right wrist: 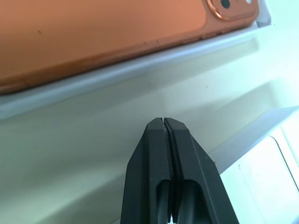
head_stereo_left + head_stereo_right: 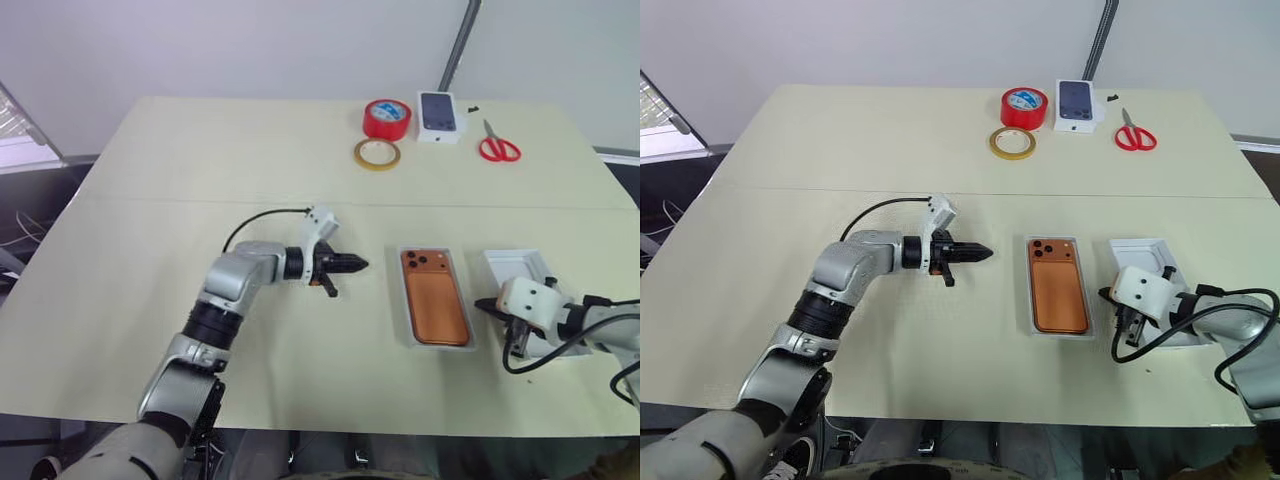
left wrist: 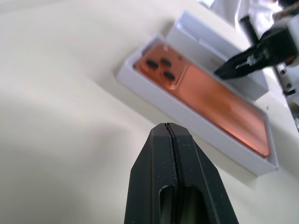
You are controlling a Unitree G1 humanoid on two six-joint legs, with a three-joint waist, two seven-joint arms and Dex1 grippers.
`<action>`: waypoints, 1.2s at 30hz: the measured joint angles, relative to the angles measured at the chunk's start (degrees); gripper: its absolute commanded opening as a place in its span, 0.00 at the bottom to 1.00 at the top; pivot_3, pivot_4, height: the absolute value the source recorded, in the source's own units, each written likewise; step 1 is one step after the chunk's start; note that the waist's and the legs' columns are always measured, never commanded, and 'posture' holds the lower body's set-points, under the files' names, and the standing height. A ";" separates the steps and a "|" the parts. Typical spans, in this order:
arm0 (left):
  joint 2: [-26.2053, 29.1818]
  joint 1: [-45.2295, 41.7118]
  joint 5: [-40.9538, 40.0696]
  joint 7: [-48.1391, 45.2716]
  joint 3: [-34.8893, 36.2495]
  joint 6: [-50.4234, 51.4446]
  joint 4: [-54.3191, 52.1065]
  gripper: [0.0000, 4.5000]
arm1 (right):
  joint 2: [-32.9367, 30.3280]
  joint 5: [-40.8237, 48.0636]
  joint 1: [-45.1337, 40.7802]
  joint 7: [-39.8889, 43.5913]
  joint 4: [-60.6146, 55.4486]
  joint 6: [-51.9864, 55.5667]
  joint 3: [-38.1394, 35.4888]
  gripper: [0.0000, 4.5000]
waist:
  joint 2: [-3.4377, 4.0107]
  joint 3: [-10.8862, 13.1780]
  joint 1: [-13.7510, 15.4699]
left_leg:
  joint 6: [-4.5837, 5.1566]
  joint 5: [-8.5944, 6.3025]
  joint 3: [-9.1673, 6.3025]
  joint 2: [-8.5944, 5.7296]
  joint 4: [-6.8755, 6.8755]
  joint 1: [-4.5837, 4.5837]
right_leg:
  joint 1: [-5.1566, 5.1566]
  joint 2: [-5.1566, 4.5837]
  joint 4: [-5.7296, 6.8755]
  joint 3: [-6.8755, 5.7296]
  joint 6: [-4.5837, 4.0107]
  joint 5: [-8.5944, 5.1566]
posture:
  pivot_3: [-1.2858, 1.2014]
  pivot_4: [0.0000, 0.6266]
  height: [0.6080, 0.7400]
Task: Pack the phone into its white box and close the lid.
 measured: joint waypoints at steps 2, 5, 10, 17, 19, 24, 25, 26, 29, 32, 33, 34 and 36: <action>1.16 0.95 0.21 0.99 0.49 -1.87 -0.80 0.00 | -0.43 -0.09 -0.10 -0.15 0.89 -0.54 -0.12 0.01 | 0.00 0.00 -0.07 | 0.01 0.00 0.00 0.00 0.00 0.00 | 0.00 0.00 0.00 0.00 0.00 0.00 | 0.52 0.24 1.00; 2.78 1.84 0.14 1.42 1.83 -4.10 -1.38 0.12 | 0.91 2.32 -2.41 -1.12 1.05 2.93 -0.91 0.13 | 0.00 0.00 -0.48 | 0.00 0.00 0.01 0.02 0.00 0.03 | -0.01 0.01 0.05 0.00 0.00 0.00 | 0.52 0.24 1.00; 8.56 5.47 0.08 -1.56 2.45 -9.12 -4.65 0.64 | 3.57 11.10 -5.07 -2.15 -5.52 14.68 -3.22 0.64 | 0.02 0.00 -1.44 | 0.19 -0.11 -0.02 0.05 -0.04 0.06 | -0.01 0.01 0.09 0.00 0.00 0.00 | 0.52 0.24 1.00; 15.34 11.91 0.01 -6.92 4.82 -21.45 -7.91 0.99 | 5.11 11.26 -3.45 -10.91 -9.83 25.54 -7.75 1.00 | 0.05 -0.01 -1.38 | 0.23 -0.13 -0.03 0.06 -0.05 0.06 | -0.01 -0.05 0.08 0.01 -0.01 0.00 | 0.52 0.24 1.00; 15.61 12.83 -0.10 -8.01 6.08 -25.51 -7.95 0.99 | 6.08 13.08 -2.73 -12.98 -12.95 32.63 -8.85 1.00 | 0.05 -0.01 -1.37 | 0.24 -0.14 -0.02 0.06 -0.05 0.04 | -0.01 -0.07 0.06 0.01 -0.02 0.00 | 0.52 0.24 1.00; 15.43 13.61 -1.81 -12.20 7.31 -33.57 -7.51 0.99 | 7.61 15.95 -0.62 -17.55 -21.42 47.12 -10.57 1.00 | 0.08 -0.03 -1.38 | 0.27 -0.16 -0.03 0.06 -0.08 0.04 | -0.02 -0.07 0.06 0.01 -0.01 0.00 | 0.52 0.24 1.00; 15.55 13.95 -2.01 -13.20 7.36 -34.88 -7.08 0.99 | 7.99 16.73 -0.28 -18.25 -22.60 49.88 -11.04 1.00 | 0.09 -0.03 -1.38 | 0.28 -0.16 -0.02 0.05 -0.08 0.04 | -0.03 -0.08 0.06 0.01 -0.02 0.00 | 0.52 0.24 1.00; 15.68 14.24 -2.10 -14.26 7.41 -36.42 -6.40 0.99 | 8.31 17.64 0.34 -18.79 -24.04 52.90 -11.50 1.00 | 0.09 -0.03 -1.40 | 0.28 -0.16 -0.02 0.06 -0.08 0.04 | -0.02 -0.07 0.06 0.01 -0.02 0.00 | 0.52 0.24 1.00; 16.66 14.46 -2.14 -16.47 7.41 -38.85 -5.14 0.99 | 7.41 20.27 1.45 -18.46 -27.15 59.93 -11.52 1.00 | 0.11 -0.02 -1.58 | 0.28 -0.17 -0.02 0.06 -0.08 0.05 | -0.03 -0.06 0.07 0.01 -0.02 0.00 | 0.52 0.24 1.00; 17.90 14.62 -2.02 -18.53 7.36 -41.47 -4.11 0.99 | 3.86 20.66 -0.16 -18.47 -26.41 63.53 -11.02 1.00 | 0.15 -0.04 -1.65 | 0.30 -0.17 -0.01 0.06 -0.08 0.06 | -0.02 -0.06 0.06 0.01 -0.02 0.00 | 0.52 0.24 1.00; 17.94 14.74 -2.01 -19.10 7.35 -41.83 -3.86 0.99 | 3.13 20.67 -1.47 -18.72 -25.90 64.42 -11.01 1.00 | 0.15 -0.04 -1.64 | 0.30 -0.17 -0.01 0.06 -0.08 0.06 | -0.02 -0.06 0.06 0.01 -0.02 0.00 | 0.52 0.24 1.00; 18.02 15.08 -2.02 -20.00 7.26 -42.62 -3.84 0.99 | 2.71 20.92 -3.52 -18.88 -25.06 66.01 -10.95 1.00 | 0.14 -0.04 -1.64 | 0.30 -0.17 -0.01 0.06 -0.08 0.06 | -0.03 -0.05 0.06 0.00 -0.02 0.00 | 0.52 0.24 1.00; 18.11 15.70 -2.09 -21.15 7.00 -43.82 -3.85 0.99 | 2.62 22.08 -6.59 -19.18 -24.29 69.42 -10.80 1.00 | 0.14 -0.04 -1.58 | 0.30 -0.17 -0.01 0.07 -0.09 0.05 | -0.03 -0.04 0.06 0.00 -0.02 0.00 | 0.52 0.24 1.00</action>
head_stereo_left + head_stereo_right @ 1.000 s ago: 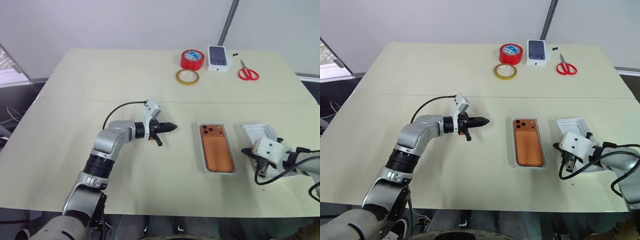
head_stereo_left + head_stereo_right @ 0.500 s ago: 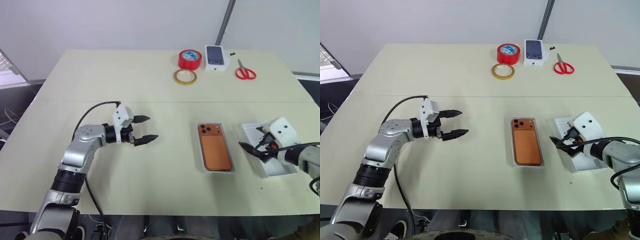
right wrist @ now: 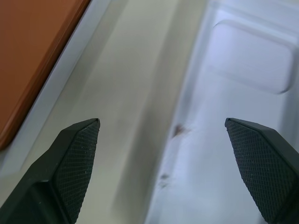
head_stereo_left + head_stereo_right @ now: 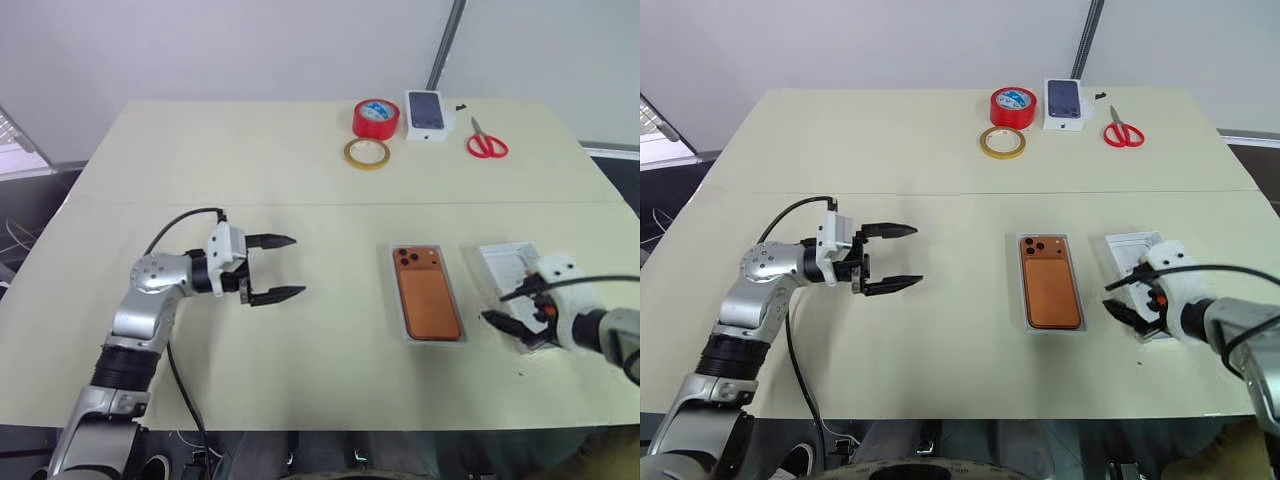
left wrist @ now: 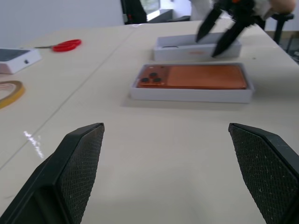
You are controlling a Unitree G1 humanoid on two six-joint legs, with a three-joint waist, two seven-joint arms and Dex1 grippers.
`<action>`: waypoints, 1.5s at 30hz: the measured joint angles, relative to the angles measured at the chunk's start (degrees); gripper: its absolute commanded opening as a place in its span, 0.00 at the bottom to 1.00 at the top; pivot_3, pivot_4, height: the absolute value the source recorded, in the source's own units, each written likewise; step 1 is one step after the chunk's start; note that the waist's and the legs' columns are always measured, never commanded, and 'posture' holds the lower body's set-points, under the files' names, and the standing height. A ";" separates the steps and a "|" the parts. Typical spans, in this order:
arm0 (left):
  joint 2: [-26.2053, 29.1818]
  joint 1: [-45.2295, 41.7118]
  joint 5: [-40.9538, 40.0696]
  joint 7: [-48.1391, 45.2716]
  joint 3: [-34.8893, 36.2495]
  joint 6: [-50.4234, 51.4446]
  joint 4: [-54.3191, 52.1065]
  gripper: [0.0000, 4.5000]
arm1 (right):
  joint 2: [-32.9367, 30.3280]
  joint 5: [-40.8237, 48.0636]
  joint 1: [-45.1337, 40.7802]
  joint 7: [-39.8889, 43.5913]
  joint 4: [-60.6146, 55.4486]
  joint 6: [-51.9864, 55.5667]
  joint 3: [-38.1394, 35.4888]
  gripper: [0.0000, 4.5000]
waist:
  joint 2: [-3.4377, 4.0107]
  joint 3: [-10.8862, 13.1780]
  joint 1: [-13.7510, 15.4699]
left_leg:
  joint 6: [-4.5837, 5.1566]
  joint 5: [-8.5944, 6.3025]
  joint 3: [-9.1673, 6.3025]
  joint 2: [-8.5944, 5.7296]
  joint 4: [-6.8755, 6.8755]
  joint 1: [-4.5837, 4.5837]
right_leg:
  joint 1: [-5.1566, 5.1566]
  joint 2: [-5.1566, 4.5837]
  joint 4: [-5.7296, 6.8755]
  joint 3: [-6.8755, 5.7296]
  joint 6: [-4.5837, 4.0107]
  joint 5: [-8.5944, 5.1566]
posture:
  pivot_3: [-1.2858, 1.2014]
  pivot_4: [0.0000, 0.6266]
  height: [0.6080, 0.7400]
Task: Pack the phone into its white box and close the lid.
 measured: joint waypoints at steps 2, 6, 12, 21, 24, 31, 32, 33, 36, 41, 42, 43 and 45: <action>0.39 0.73 -0.03 -1.12 -0.18 -0.64 0.00 0.99 | 0.02 1.35 -2.59 -0.28 0.41 4.09 0.34 1.00 | 0.00 0.00 0.05 | 0.01 0.00 0.00 0.00 0.00 -0.01 | 0.00 0.00 0.00 0.00 0.00 0.00 | 0.52 0.24 1.00; 1.21 1.99 0.12 -2.09 -0.44 -2.40 -0.04 0.99 | -0.14 2.79 -4.67 -0.68 0.27 9.24 2.36 1.00 | 0.00 0.00 0.09 | 0.03 -0.02 0.00 0.00 0.00 -0.03 | -0.01 -0.01 -0.02 0.00 0.00 0.00 | 0.52 0.24 1.00; 0.22 4.34 0.18 -0.36 -0.67 -2.69 -1.67 0.99 | -2.50 3.70 -5.01 -1.08 0.27 11.54 5.32 1.00 | 0.00 0.00 0.10 | 0.05 -0.03 0.00 0.00 0.00 -0.06 | -0.02 -0.03 -0.06 0.00 0.00 0.00 | 0.52 0.24 1.00; -0.33 6.27 0.65 2.12 -1.83 -2.73 -3.96 1.00 | -2.91 3.45 -6.69 -1.90 4.06 10.07 7.97 0.60 | 0.00 0.00 0.05 | 0.05 -0.03 0.00 0.01 0.00 -0.06 | -0.02 -0.02 -0.06 0.00 0.00 0.00 | 0.52 0.24 1.00; -0.34 6.71 0.64 2.62 -1.94 -2.49 -4.74 1.00 | -2.89 2.54 -7.08 -2.94 4.92 9.32 8.53 0.27 | 0.00 0.00 0.01 | 0.05 -0.03 0.00 0.02 0.00 -0.06 | -0.02 -0.02 -0.06 0.00 0.00 0.00 | 0.52 0.24 1.00; -0.34 7.06 0.62 3.71 -2.16 -1.94 -5.26 1.00 | -2.34 1.94 -7.18 -4.21 5.40 8.06 9.10 0.01 | -0.03 -0.01 -0.18 | 0.05 -0.03 0.00 0.03 0.00 -0.02 | 0.01 -0.01 -0.06 0.00 0.00 0.00 | 0.52 0.24 1.00; -0.33 7.04 0.61 3.79 -2.16 -1.54 -5.26 1.00 | -2.01 1.95 -7.37 -4.53 5.36 8.28 9.06 0.01 | -0.03 -0.02 -0.24 | 0.05 -0.03 0.00 0.03 0.00 -0.01 | 0.02 -0.01 -0.06 0.00 0.00 0.00 | 0.52 0.24 1.00; -0.33 6.99 0.60 3.90 -2.17 -1.38 -5.26 1.00 | -1.63 1.94 -7.54 -4.80 5.36 8.47 9.00 0.01 | -0.04 -0.02 -0.32 | 0.05 -0.03 0.00 0.04 0.00 -0.01 | 0.02 -0.01 -0.06 0.00 0.00 0.00 | 0.52 0.24 1.00; -0.32 6.79 0.58 4.05 -2.17 -1.13 -5.26 1.00 | 0.80 2.03 -8.38 -6.09 5.43 10.05 7.71 0.01 | -0.09 -0.05 -0.71 | 0.05 -0.03 0.00 0.05 0.00 0.03 | 0.06 0.00 -0.06 0.00 0.00 0.00 | 0.52 0.24 1.00; -0.30 5.66 0.54 4.22 -2.18 -0.95 -5.25 1.00 | 4.88 3.18 -11.26 -6.35 7.33 12.83 4.72 0.01 | -0.06 -0.03 -1.33 | 0.05 -0.03 0.01 0.06 -0.03 0.03 | 0.03 0.01 -0.04 0.00 0.00 0.00 | 0.52 0.24 1.00; -0.29 5.49 0.53 4.23 -2.17 -0.94 -5.24 1.00 | 5.00 3.19 -12.10 -6.42 8.07 12.81 4.61 0.01 | -0.05 -0.03 -1.34 | 0.05 -0.03 0.01 0.05 -0.03 0.02 | 0.03 0.01 -0.04 0.00 0.00 0.00 | 0.52 0.24 1.00; -0.29 5.41 0.52 4.23 -2.17 -0.93 -5.19 1.00 | 5.14 3.14 -13.24 -6.67 8.97 12.72 4.43 0.01 | -0.05 -0.02 -1.33 | 0.05 -0.03 0.01 0.05 -0.03 0.02 | 0.03 0.00 -0.04 0.00 0.00 0.00 | 0.52 0.24 1.00; -0.29 5.27 0.52 4.19 -2.18 -0.91 -5.05 1.00 | 5.92 3.12 -16.18 -7.15 10.80 12.43 3.46 0.01 | -0.03 -0.01 -1.29 | 0.05 -0.03 0.01 0.05 -0.03 0.01 | 0.01 0.01 -0.04 0.00 0.00 0.00 | 0.52 0.24 1.00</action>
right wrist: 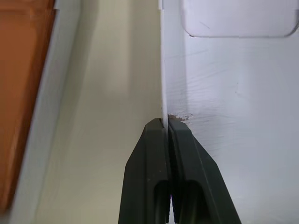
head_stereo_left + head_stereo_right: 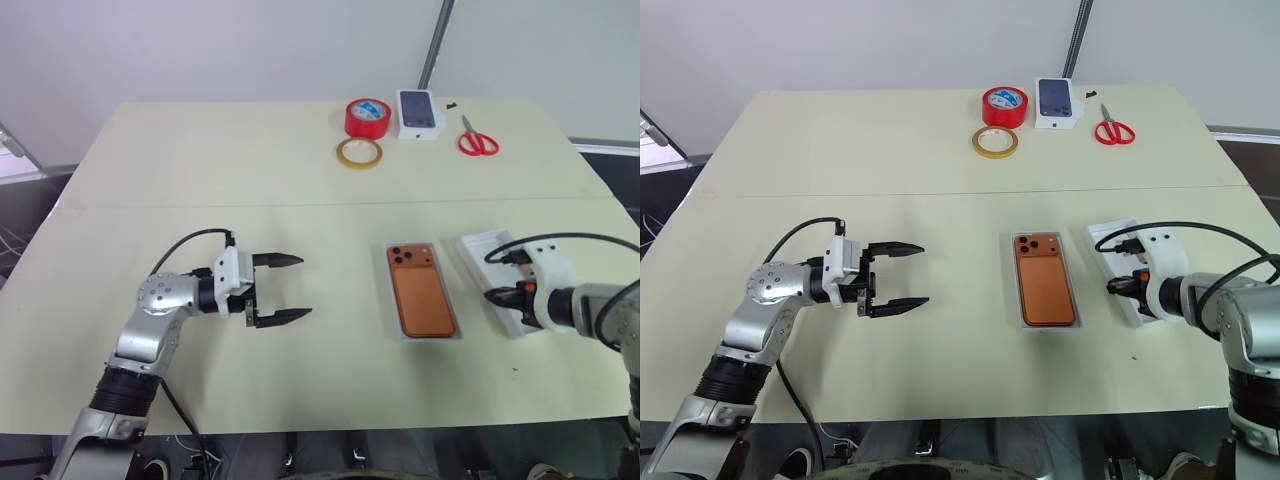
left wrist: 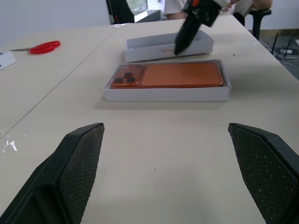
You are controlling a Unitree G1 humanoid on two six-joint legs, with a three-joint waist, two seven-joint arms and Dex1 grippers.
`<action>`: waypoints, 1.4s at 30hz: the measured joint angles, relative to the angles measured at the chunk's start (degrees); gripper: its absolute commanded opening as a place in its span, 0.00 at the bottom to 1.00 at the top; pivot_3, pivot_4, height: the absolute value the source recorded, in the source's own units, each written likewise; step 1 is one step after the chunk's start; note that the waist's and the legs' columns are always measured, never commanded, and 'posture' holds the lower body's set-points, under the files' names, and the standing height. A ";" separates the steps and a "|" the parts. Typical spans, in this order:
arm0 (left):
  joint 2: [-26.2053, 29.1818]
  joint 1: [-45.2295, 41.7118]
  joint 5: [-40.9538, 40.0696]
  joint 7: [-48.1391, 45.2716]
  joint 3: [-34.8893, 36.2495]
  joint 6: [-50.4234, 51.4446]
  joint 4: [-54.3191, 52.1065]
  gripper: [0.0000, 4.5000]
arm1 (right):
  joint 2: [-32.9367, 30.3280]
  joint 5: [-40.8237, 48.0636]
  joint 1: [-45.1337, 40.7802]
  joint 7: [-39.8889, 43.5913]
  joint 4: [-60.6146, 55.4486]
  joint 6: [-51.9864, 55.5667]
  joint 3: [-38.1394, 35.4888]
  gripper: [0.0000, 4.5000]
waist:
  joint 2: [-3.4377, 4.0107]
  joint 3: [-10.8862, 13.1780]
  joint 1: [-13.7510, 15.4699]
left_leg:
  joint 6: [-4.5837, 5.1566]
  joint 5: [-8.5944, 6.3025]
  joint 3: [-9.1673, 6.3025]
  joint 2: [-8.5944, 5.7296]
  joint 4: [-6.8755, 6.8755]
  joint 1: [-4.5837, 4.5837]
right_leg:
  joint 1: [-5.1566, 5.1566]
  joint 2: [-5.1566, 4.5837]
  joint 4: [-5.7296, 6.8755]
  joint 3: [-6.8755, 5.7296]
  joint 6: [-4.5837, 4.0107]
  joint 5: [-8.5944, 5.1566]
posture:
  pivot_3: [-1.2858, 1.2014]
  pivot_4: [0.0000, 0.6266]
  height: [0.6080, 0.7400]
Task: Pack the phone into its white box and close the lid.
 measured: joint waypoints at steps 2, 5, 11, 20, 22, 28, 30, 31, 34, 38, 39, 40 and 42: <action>0.03 -0.49 -0.01 -0.09 -0.01 0.01 0.74 1.00 | 2.98 0.46 -5.50 -0.97 2.94 0.05 -2.33 0.01 | 0.03 0.02 -0.08 | 0.00 0.00 0.01 0.00 0.00 -0.01 | -0.02 0.00 0.01 0.00 0.00 0.00 | 0.52 0.24 1.00; -0.08 -1.43 -0.04 -0.02 0.04 0.31 1.53 1.00 | 7.34 0.61 -12.68 -3.19 6.01 -0.26 -5.67 0.01 | 0.06 0.04 0.04 | 0.00 0.00 0.00 -0.01 -0.01 -0.10 | -0.11 0.00 0.04 0.00 0.00 0.00 | 0.52 0.24 1.00; -0.81 -2.77 -0.32 1.19 0.13 1.25 2.18 1.00 | 28.25 3.65 -24.35 -9.52 5.75 2.41 -18.98 0.01 | 0.09 0.03 0.03 | -0.04 0.02 0.04 -0.01 -0.04 -0.38 | -0.53 0.00 0.22 0.01 0.00 0.01 | 0.52 0.24 1.00; -2.93 -4.97 -1.73 7.42 2.21 5.61 2.11 1.00 | 46.46 32.05 -17.92 -18.49 -4.13 7.15 -28.29 0.01 | 0.16 0.03 0.03 | -0.02 0.02 0.06 -0.11 -0.03 -0.54 | -0.65 -0.11 0.22 0.02 0.01 0.02 | 0.52 0.24 1.00; -3.19 -4.93 -2.14 8.66 2.37 7.08 1.73 1.00 | 46.03 40.91 -14.96 -22.25 -4.49 7.13 -27.95 0.01 | 0.16 0.02 -0.11 | -0.02 0.02 0.06 -0.10 -0.03 -0.50 | -0.64 -0.10 0.24 0.02 0.01 0.02 | 0.52 0.24 1.00; -3.78 -4.22 -3.57 10.48 2.15 13.16 -1.64 1.00 | 26.63 78.97 6.23 -37.91 -6.44 -9.23 -8.60 0.01 | 0.18 0.04 -0.32 | 0.01 0.02 0.07 -0.08 -0.04 -0.47 | -0.55 -0.09 0.14 0.02 0.02 0.01 | 0.52 0.24 1.00; -4.20 -4.11 -3.81 10.74 1.93 14.54 -2.43 1.00 | 22.49 82.82 8.80 -37.63 -8.65 -15.63 -4.19 0.01 | 0.16 0.05 -0.77 | 0.01 0.02 0.11 -0.05 -0.01 -0.35 | -0.42 0.01 0.15 0.04 0.02 0.01 | 0.52 0.24 1.00; -4.53 -4.08 -4.00 10.82 1.81 14.82 -2.77 1.00 | 20.77 83.51 9.60 -37.03 -9.58 -18.10 -2.30 0.01 | 0.16 0.05 -0.83 | 0.01 0.02 0.10 -0.01 -0.01 -0.25 | -0.32 0.06 0.15 0.04 0.02 0.01 | 0.52 0.24 1.00; -4.94 -3.69 -4.68 10.89 1.61 15.80 -4.68 1.00 | 18.75 84.49 13.36 -36.70 -10.68 -24.65 2.24 0.01 | 0.12 0.05 -0.43 | 0.02 0.02 0.06 0.06 -0.02 -0.19 | -0.22 0.16 0.12 0.03 0.02 0.01 | 0.52 0.24 1.00; -4.96 -2.18 -4.69 10.77 1.49 15.97 -5.82 1.00 | 14.61 84.50 17.14 -36.51 -11.01 -28.26 7.37 0.01 | 0.09 0.08 -0.02 | 0.02 0.01 0.07 0.05 -0.01 -0.24 | -0.22 0.13 0.04 0.03 0.02 0.01 | 0.52 0.24 1.00; -4.97 -1.74 -4.67 10.44 1.32 15.95 -5.82 0.94 | 13.96 84.50 17.42 -36.70 -11.02 -29.04 8.82 0.00 | 0.08 0.08 0.00 | 0.02 0.01 0.07 0.06 0.00 -0.24 | -0.22 0.13 0.04 0.03 0.02 0.01 | 0.52 0.24 1.00; -5.03 -1.53 -4.65 10.31 0.93 15.91 -5.82 0.88 | 13.96 84.54 17.40 -36.86 -10.98 -29.48 9.47 0.00 | 0.08 0.08 0.03 | 0.02 0.01 0.07 0.06 0.00 -0.24 | -0.22 0.12 0.04 0.03 0.02 0.01 | 0.52 0.24 1.00; -5.44 -1.22 -4.40 9.90 -0.20 15.27 -5.81 0.70 | 13.97 84.67 16.53 -37.87 -9.71 -30.90 10.21 0.00 | 0.08 0.08 0.04 | 0.02 0.01 0.07 0.06 0.01 -0.22 | -0.19 0.11 0.03 0.03 0.02 0.01 | 0.52 0.24 1.00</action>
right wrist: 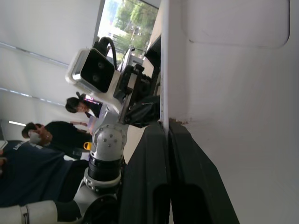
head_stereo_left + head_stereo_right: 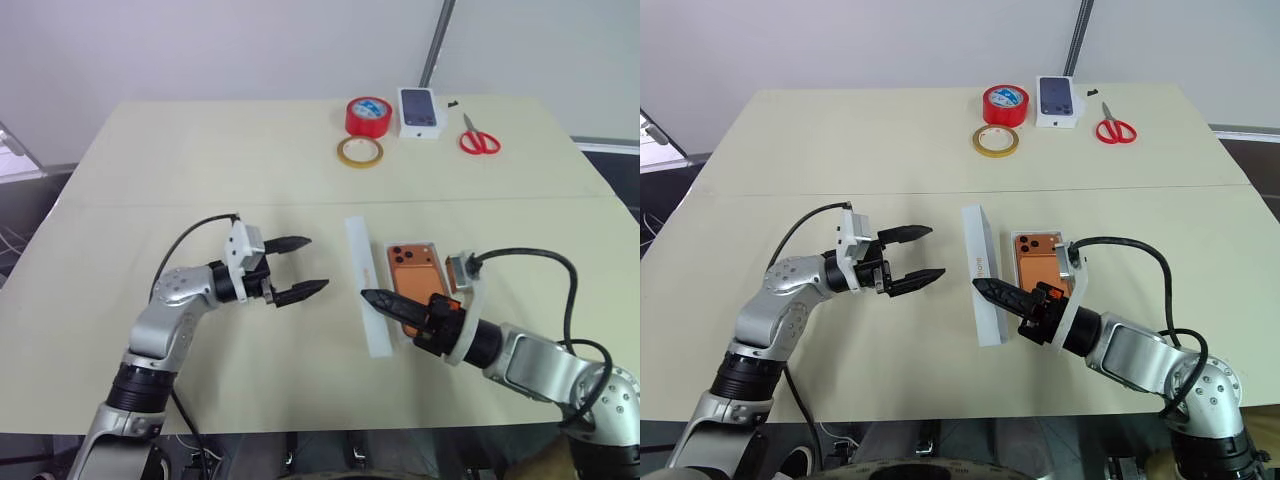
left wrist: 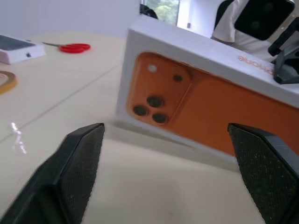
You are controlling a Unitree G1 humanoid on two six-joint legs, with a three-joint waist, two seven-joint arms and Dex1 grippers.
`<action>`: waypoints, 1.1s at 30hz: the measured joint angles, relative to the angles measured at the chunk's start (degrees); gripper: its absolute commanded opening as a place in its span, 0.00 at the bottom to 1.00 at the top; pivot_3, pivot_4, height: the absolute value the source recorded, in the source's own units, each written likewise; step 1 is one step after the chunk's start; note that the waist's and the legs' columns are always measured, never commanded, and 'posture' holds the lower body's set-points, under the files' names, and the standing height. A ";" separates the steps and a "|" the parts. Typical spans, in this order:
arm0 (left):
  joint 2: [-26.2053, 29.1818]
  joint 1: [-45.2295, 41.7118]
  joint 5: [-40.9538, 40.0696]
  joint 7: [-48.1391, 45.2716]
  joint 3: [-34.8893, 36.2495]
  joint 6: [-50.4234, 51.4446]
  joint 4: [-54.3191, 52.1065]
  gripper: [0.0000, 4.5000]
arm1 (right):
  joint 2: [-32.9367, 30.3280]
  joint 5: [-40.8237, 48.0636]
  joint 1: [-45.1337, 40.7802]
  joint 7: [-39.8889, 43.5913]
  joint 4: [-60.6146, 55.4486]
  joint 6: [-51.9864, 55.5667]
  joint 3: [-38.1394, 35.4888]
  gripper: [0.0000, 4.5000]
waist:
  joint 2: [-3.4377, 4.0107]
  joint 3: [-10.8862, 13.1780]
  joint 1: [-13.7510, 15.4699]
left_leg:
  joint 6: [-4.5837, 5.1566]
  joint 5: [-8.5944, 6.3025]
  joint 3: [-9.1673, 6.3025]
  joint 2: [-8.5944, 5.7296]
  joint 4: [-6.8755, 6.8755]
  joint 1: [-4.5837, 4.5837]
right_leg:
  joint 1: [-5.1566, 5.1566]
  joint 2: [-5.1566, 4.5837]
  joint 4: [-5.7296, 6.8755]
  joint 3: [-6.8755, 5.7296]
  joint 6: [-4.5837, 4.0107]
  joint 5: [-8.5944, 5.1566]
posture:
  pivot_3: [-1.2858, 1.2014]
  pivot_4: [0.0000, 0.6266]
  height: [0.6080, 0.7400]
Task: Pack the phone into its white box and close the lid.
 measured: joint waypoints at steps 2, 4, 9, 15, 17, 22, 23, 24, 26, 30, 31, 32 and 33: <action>-0.87 0.71 0.98 -0.63 -1.44 -1.47 0.19 0.48 | -0.04 0.00 -0.64 -0.39 1.70 -1.36 -0.05 0.00 | 0.00 0.00 0.06 | 0.01 0.00 0.00 0.00 -0.01 -0.01 | 0.00 -0.01 -0.04 0.00 0.00 0.00 | 0.52 0.24 1.00; -1.80 0.78 1.88 -0.80 -2.92 -2.79 0.94 0.26 | -0.35 0.00 -0.69 -0.38 2.13 -1.61 0.08 0.00 | 0.00 0.00 0.10 | 0.02 -0.01 -0.01 0.00 -0.02 -0.03 | -0.01 -0.01 -0.04 0.00 0.00 0.00 | 0.52 0.24 1.00; -6.37 -1.47 5.68 -0.97 -6.96 -7.58 7.58 0.01 | -1.81 0.18 -0.95 -0.16 3.53 -1.79 1.16 0.00 | -0.03 0.00 0.28 | 0.03 -0.01 -0.01 0.00 -0.01 -0.02 | 0.04 -0.02 -0.09 -0.01 0.00 0.00 | 0.52 0.24 1.00; -9.61 -5.42 8.76 -1.03 -9.16 -11.68 12.94 0.01 | -2.37 0.24 -1.07 0.08 3.97 -2.15 1.38 0.00 | -0.04 0.01 0.04 | 0.04 -0.02 -0.01 0.00 -0.01 0.00 | 0.04 -0.01 -0.08 -0.01 0.00 0.00 | 0.52 0.24 1.00; -10.47 -5.52 9.03 -1.16 -9.38 -12.16 14.16 0.01 | -2.72 0.28 -1.24 0.07 4.58 -2.29 1.37 0.00 | -0.04 0.01 0.12 | 0.04 -0.02 -0.01 0.00 -0.01 0.00 | 0.06 -0.01 -0.09 -0.01 0.00 0.00 | 0.52 0.24 1.00; -12.85 -6.80 9.30 -1.50 -9.49 -12.35 17.70 0.00 | -3.62 0.14 -2.24 -0.36 6.50 -3.34 1.40 0.14 | -0.07 0.02 0.25 | 0.05 -0.03 -0.01 0.00 0.00 -0.01 | 0.07 -0.01 -0.11 -0.02 0.00 0.00 | 0.52 0.24 1.00; -13.22 -7.45 9.65 -1.50 -9.50 -12.47 18.33 0.00 | -3.64 0.04 -2.56 -0.45 7.15 -3.48 1.40 0.21 | -0.08 0.02 0.23 | 0.05 -0.03 -0.01 0.00 0.00 -0.01 | 0.07 -0.01 -0.11 -0.02 0.00 0.00 | 0.52 0.24 1.00; -13.49 -7.87 9.87 -1.50 -9.49 -12.81 18.67 0.00 | -3.66 -0.14 -2.70 -0.51 7.67 -3.74 1.39 0.33 | -0.08 0.02 0.23 | 0.05 -0.03 -0.01 -0.01 0.00 -0.01 | 0.07 -0.01 -0.11 -0.02 0.00 0.00 | 0.52 0.24 1.00; -14.18 -8.44 9.94 -1.49 -9.46 -13.30 19.49 0.00 | -3.99 -0.49 -3.10 -0.58 8.68 -3.80 1.37 0.55 | -0.08 0.03 0.23 | 0.05 -0.03 -0.01 -0.01 0.00 -0.02 | 0.07 -0.01 -0.11 -0.02 0.00 0.00 | 0.52 0.24 1.00; -16.19 -9.87 10.19 -1.05 -9.47 -13.98 21.99 0.00 | -7.66 -3.57 -3.76 1.59 10.94 -3.35 -0.63 0.99 | -0.10 0.04 0.35 | 0.05 -0.03 -0.01 -0.02 0.01 -0.03 | 0.08 -0.01 -0.11 -0.03 0.01 0.00 | 0.52 0.24 1.00; -16.72 -10.11 10.35 -0.89 -9.47 -14.41 22.47 0.00 | -9.08 -4.88 -3.71 2.89 11.59 -3.08 -1.77 0.99 | -0.10 0.04 0.40 | 0.06 -0.03 0.00 -0.02 0.01 -0.03 | 0.08 -0.01 -0.12 -0.03 0.01 0.00 | 0.52 0.24 1.00; -17.13 -10.32 10.61 -0.73 -9.47 -14.57 22.93 0.00 | -11.08 -6.54 -3.31 4.57 11.88 -2.72 -3.18 0.99 | -0.10 0.04 0.45 | 0.07 -0.04 0.00 -0.02 0.01 -0.05 | 0.07 -0.01 -0.13 -0.03 0.01 0.00 | 0.52 0.24 1.00; -17.31 -10.47 10.82 -0.61 -9.48 -14.68 23.31 0.00 | -12.76 -8.07 -2.84 6.02 11.89 -2.25 -4.66 0.99 | -0.10 0.04 0.66 | 0.08 -0.04 -0.01 -0.02 0.01 -0.05 | 0.07 0.01 -0.14 -0.03 0.01 0.00 | 0.52 0.24 1.00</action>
